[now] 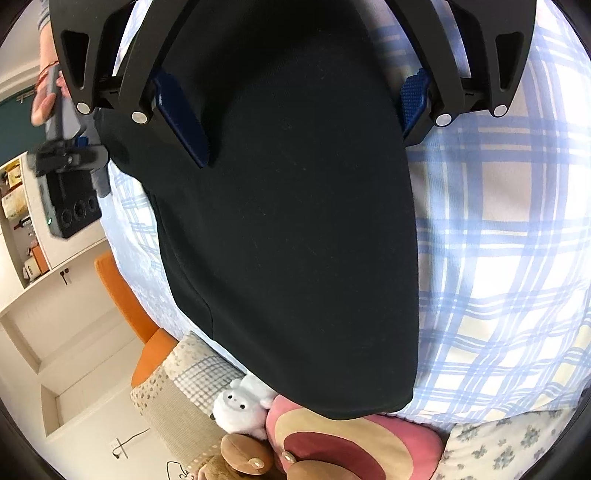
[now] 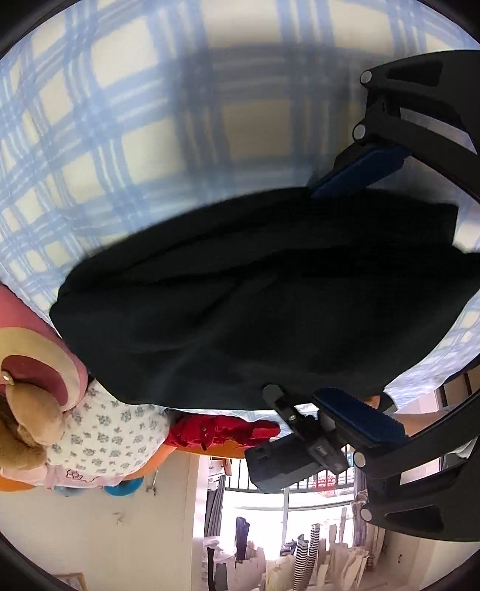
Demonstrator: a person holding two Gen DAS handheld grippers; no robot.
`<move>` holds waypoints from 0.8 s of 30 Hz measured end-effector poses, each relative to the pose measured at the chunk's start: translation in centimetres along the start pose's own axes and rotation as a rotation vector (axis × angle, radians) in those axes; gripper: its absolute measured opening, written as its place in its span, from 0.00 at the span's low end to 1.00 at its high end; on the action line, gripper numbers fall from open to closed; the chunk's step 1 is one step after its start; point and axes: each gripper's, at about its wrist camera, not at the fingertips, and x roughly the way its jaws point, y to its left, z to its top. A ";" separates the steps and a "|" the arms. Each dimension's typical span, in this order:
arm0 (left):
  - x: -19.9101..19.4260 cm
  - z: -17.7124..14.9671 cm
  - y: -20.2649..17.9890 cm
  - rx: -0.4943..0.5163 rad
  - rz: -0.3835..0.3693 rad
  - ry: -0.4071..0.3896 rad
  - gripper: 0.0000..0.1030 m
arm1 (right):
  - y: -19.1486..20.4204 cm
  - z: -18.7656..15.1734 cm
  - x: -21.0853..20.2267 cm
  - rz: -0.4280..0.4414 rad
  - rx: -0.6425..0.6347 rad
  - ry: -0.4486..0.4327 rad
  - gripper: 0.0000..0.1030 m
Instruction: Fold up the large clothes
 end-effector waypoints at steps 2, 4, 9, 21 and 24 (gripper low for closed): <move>0.2 -0.1 -0.3 0.015 0.008 0.002 0.90 | 1.0 0.4 0.5 -0.030 -0.004 0.005 0.97; 0.4 -0.1 -0.6 0.024 0.017 0.003 0.90 | 1.6 0.9 0.5 -0.021 -0.006 0.003 0.97; 0.7 0.0 -1.3 0.051 0.045 0.009 0.90 | 1.8 2.7 1.4 -0.038 0.088 -0.053 0.96; 0.6 1.9 -2.0 -0.045 0.072 0.022 0.43 | 3.9 2.2 3.0 -0.252 0.055 -0.133 0.39; -0.2 2.6 -3.3 -0.054 0.087 0.013 0.28 | 4.3 1.6 2.3 -0.211 0.061 -0.176 0.31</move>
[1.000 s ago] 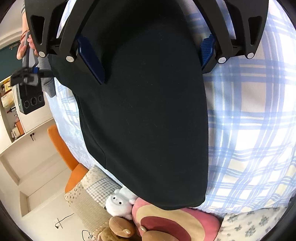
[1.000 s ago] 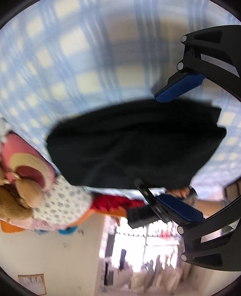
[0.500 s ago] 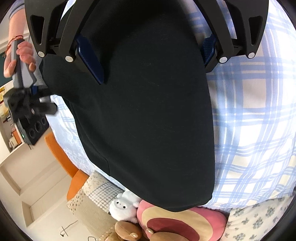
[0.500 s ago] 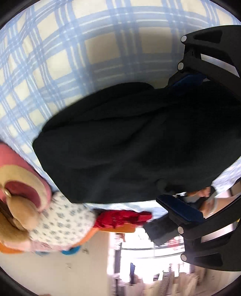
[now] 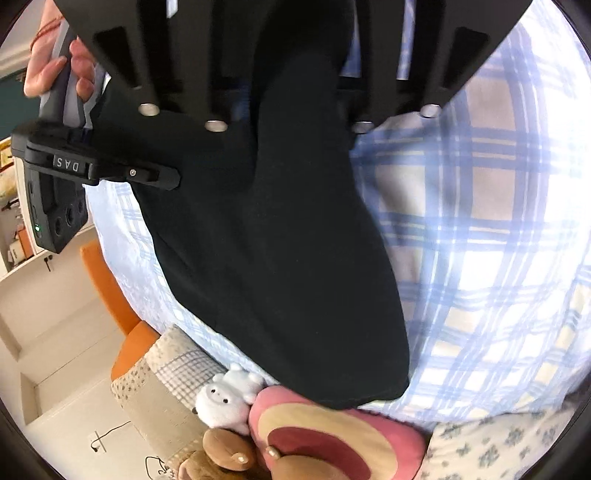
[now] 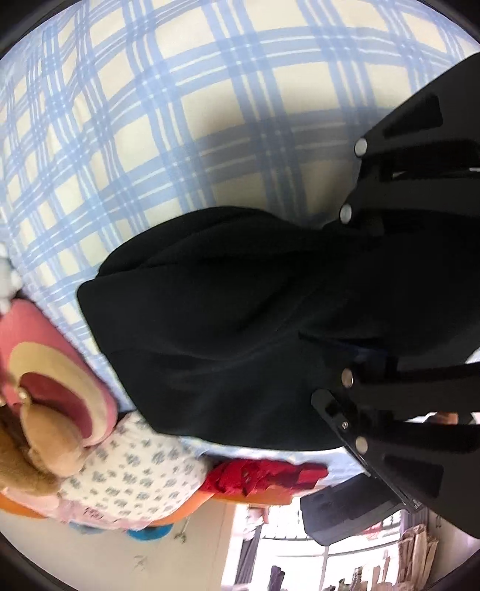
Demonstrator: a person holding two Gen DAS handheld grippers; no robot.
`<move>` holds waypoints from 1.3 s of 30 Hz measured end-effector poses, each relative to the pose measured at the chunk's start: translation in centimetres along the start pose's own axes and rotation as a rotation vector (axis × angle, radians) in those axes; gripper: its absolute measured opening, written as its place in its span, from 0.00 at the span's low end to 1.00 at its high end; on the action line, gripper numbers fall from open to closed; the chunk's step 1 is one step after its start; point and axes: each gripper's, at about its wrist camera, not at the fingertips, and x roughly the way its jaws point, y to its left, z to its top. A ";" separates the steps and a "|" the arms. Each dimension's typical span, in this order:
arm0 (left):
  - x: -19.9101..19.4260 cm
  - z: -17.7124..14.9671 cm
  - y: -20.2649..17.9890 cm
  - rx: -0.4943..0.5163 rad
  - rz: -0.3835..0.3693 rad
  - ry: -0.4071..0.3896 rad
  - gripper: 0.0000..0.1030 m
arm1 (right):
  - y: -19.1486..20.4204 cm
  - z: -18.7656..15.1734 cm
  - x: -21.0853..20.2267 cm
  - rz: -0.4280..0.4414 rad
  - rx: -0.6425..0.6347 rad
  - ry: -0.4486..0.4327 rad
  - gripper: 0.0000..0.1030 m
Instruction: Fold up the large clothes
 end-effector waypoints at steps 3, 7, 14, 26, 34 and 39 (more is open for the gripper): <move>-1.2 0.0 -3.0 0.098 0.068 -0.036 0.25 | 1.0 -0.4 -1.2 0.043 -0.005 -0.030 0.24; -4.1 -0.3 -7.1 0.175 0.102 -0.119 0.25 | 2.6 -1.2 -4.0 0.093 -0.043 -0.053 0.20; -9.6 -1.9 -15.0 0.310 0.121 -0.197 0.25 | 4.0 -3.5 -12.0 0.131 -0.085 -0.138 0.20; -15.4 -9.4 -35.2 0.500 -0.073 -0.229 0.25 | -2.3 -12.8 -35.0 0.051 -0.084 -0.399 0.20; -11.5 -17.4 -47.8 0.613 -0.213 -0.142 0.26 | -13.5 -20.2 -45.7 -0.019 0.071 -0.536 0.20; -6.8 -20.3 -52.9 0.648 -0.241 -0.059 0.26 | -20.2 -22.8 -47.7 -0.039 0.162 -0.562 0.20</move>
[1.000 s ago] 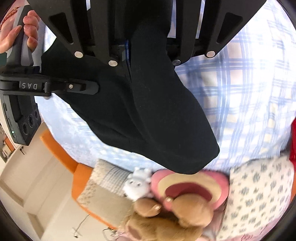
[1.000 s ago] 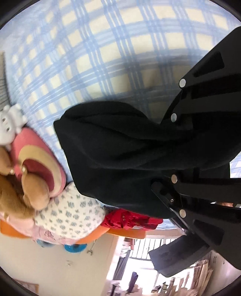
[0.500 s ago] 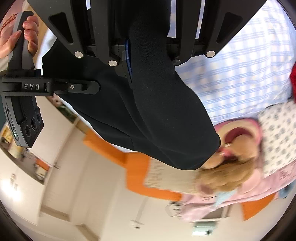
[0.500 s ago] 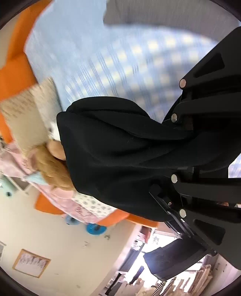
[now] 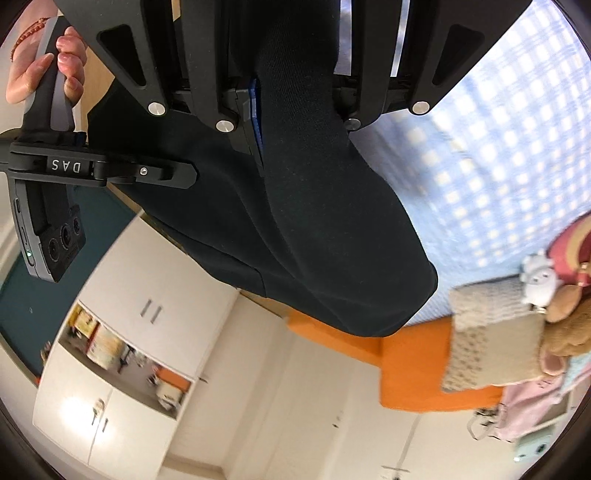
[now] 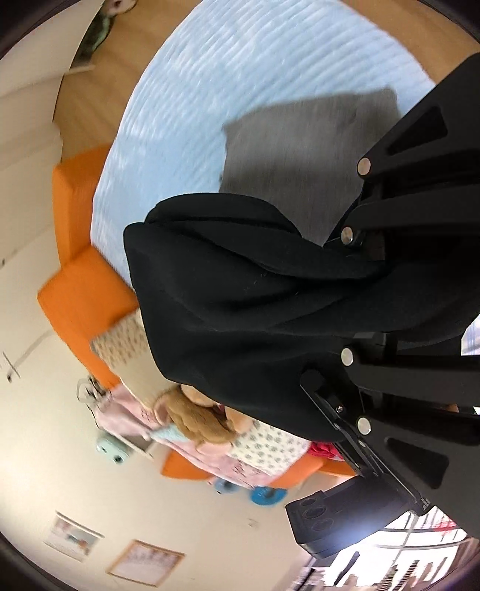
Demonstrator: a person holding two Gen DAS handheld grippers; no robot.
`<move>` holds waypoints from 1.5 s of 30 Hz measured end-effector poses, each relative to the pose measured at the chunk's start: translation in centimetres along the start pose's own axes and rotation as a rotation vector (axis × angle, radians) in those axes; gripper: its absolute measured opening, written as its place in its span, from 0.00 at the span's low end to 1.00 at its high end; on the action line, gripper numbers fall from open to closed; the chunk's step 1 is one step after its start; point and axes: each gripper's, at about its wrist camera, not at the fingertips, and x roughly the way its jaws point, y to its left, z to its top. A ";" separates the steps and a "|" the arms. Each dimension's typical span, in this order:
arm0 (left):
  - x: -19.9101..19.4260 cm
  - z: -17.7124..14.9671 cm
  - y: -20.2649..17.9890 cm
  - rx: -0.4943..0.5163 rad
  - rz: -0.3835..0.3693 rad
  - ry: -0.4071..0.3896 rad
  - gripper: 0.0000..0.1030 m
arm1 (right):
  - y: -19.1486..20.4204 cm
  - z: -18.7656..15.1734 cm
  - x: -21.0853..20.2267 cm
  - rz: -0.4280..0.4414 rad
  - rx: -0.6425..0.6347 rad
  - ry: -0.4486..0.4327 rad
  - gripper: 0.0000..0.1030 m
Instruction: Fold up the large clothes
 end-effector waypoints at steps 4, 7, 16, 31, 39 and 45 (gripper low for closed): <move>4.1 -0.4 -1.4 0.005 -0.033 0.021 0.26 | -3.4 0.1 -0.3 -0.015 0.034 0.002 0.20; 6.4 -1.3 -1.7 -0.001 -0.060 0.036 0.26 | -5.9 0.3 -0.1 -0.025 0.049 0.012 0.19; 13.1 -4.3 3.4 -0.056 -0.042 0.112 0.27 | -12.0 0.0 6.0 0.010 0.088 0.078 0.19; 17.5 -9.2 9.5 -0.156 -0.086 0.148 0.52 | -19.4 -3.8 10.8 0.015 0.133 0.067 0.67; 11.7 -6.9 6.7 -0.039 -0.050 0.113 0.56 | -11.3 -3.8 3.0 -0.276 -0.237 -0.022 0.76; 7.6 -7.0 4.5 0.072 -0.002 0.026 0.61 | -5.3 -6.8 0.8 -0.482 -0.467 -0.055 0.79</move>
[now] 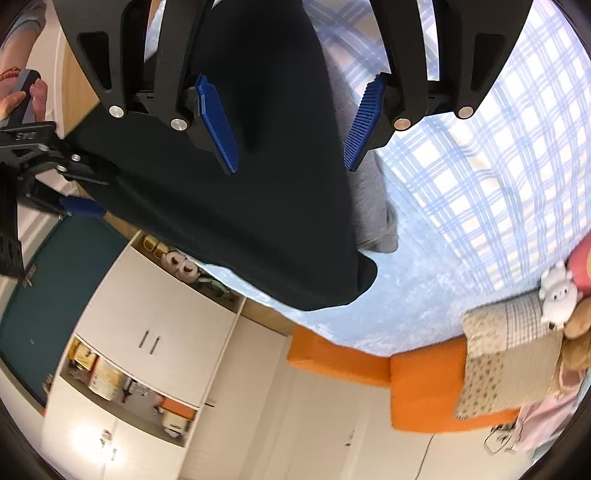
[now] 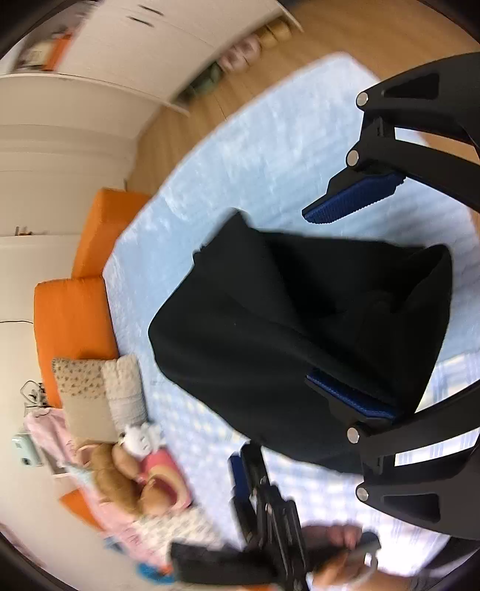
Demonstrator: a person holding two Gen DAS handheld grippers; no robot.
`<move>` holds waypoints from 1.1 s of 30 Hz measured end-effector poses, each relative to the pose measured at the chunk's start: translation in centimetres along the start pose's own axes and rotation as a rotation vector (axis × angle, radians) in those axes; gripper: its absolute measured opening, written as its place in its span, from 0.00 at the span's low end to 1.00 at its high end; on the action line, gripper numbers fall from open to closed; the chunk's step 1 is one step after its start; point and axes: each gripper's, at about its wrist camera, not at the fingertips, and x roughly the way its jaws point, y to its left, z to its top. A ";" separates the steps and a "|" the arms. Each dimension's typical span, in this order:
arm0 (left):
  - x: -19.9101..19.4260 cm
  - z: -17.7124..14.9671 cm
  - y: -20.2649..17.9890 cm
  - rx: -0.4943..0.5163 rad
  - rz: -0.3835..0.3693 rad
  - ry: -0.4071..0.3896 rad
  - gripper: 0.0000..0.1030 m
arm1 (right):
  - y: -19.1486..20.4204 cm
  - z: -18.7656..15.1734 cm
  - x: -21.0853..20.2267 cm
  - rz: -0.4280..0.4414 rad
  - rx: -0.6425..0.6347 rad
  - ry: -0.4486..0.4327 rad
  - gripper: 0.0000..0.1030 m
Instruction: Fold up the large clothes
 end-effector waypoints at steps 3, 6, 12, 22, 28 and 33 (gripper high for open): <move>-0.5 0.1 -0.8 0.004 -0.018 -0.007 0.61 | 0.0 0.2 0.4 -0.078 -0.004 0.007 0.82; 0.2 1.1 -1.4 0.015 -0.004 0.002 0.61 | -1.8 0.8 2.3 -0.041 0.083 0.050 0.82; 3.7 5.2 -2.9 0.043 0.015 0.038 0.61 | -6.5 -0.3 6.5 0.127 0.317 0.221 0.86; 11.3 9.0 -2.7 0.052 0.101 0.115 0.61 | -9.6 -1.6 9.6 0.346 0.518 0.307 0.86; 12.9 6.9 -1.7 0.079 0.182 0.104 0.61 | -10.1 -0.3 9.5 0.339 0.497 0.264 0.86; 12.7 6.4 -0.9 0.044 0.199 0.083 0.58 | -10.8 -0.5 9.5 0.335 0.551 0.223 0.86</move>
